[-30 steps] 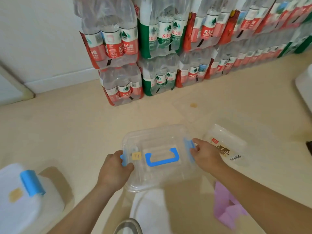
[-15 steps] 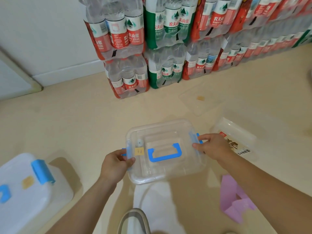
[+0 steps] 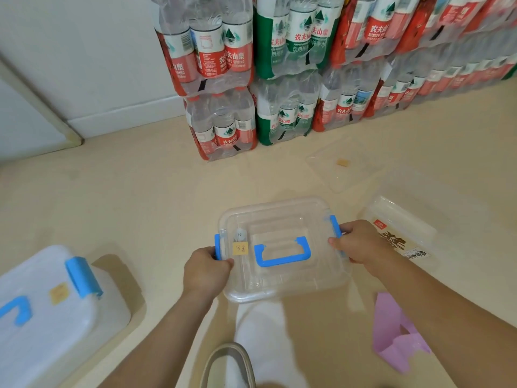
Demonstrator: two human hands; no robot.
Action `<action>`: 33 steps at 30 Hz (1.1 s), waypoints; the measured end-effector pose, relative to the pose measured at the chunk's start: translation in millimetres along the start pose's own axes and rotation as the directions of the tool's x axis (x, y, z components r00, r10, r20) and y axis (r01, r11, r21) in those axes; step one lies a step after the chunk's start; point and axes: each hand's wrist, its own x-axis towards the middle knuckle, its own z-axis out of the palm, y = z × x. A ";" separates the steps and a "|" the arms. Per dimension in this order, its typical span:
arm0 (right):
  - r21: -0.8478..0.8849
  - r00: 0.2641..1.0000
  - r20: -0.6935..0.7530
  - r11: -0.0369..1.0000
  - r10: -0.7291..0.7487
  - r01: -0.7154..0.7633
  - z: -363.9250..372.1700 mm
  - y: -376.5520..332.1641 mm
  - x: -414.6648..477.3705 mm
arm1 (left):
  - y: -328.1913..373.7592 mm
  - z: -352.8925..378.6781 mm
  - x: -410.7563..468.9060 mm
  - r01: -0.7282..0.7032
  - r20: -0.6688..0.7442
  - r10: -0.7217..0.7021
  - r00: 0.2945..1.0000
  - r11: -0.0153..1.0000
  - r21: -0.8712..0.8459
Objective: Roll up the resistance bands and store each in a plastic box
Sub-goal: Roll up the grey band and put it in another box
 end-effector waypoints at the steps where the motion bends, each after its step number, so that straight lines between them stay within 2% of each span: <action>1: -0.089 0.999 -0.032 0.995 -0.038 0.035 2.8 2.1 2.2 | 1.5 1.6 -2.5 -0.040 -0.023 0.043 0.999 0.994 0.103; 3: -0.235 0.995 -0.059 0.970 -0.080 0.064 6.5 3.4 3.4 | 2.7 4.4 -5.9 -0.088 -0.046 0.101 0.994 0.969 0.230; 6: -0.344 0.993 -0.053 0.935 -0.107 0.082 6.4 3.0 3.0 | 2.1 4.0 -6.3 -0.107 -0.025 0.117 0.993 0.959 0.262; 9: -0.391 0.991 -0.041 0.915 -0.128 0.102 5.0 2.7 1.6 | 0.9 3.0 -6.2 -0.123 -0.015 0.133 0.991 0.948 0.294; 13: -0.387 0.993 -0.031 0.917 -0.115 0.094 4.2 1.3 -0.5 | 0.4 2.7 -7.5 -0.126 -0.013 0.134 0.991 0.962 0.244; 18: -0.233 0.995 -0.051 0.969 -0.091 0.077 1.6 -1.0 -3.1 | 0.0 -0.1 -8.9 -0.108 -0.011 0.111 0.994 0.985 0.131; 20: -0.107 0.998 -0.033 0.993 -0.049 0.046 0.6 0.0 -4.1 | -2.0 -0.5 -8.3 -0.090 0.003 0.090 0.996 0.995 0.043; 24: 0.166 0.992 0.119 0.984 0.047 -0.066 -9.8 2.2 -7.6 | -10.9 -2.9 -3.0 0.012 0.075 0.006 0.997 0.972 -0.234; 29: 0.320 0.964 0.256 0.935 0.068 -0.151 -17.1 12.0 -4.7 | -19.3 -8.1 -1.2 0.116 0.173 -0.039 0.984 0.879 -0.463; 31: 0.370 0.959 0.273 0.913 0.071 -0.173 -13.4 14.1 -6.8 | -22.5 -6.5 0.3 0.038 0.089 -0.001 0.996 0.911 -0.411; 33: 0.295 0.990 0.139 0.952 0.037 -0.077 -8.0 15.6 -6.7 | -23.5 -7.8 2.4 -0.123 -0.083 0.115 0.990 0.988 -0.097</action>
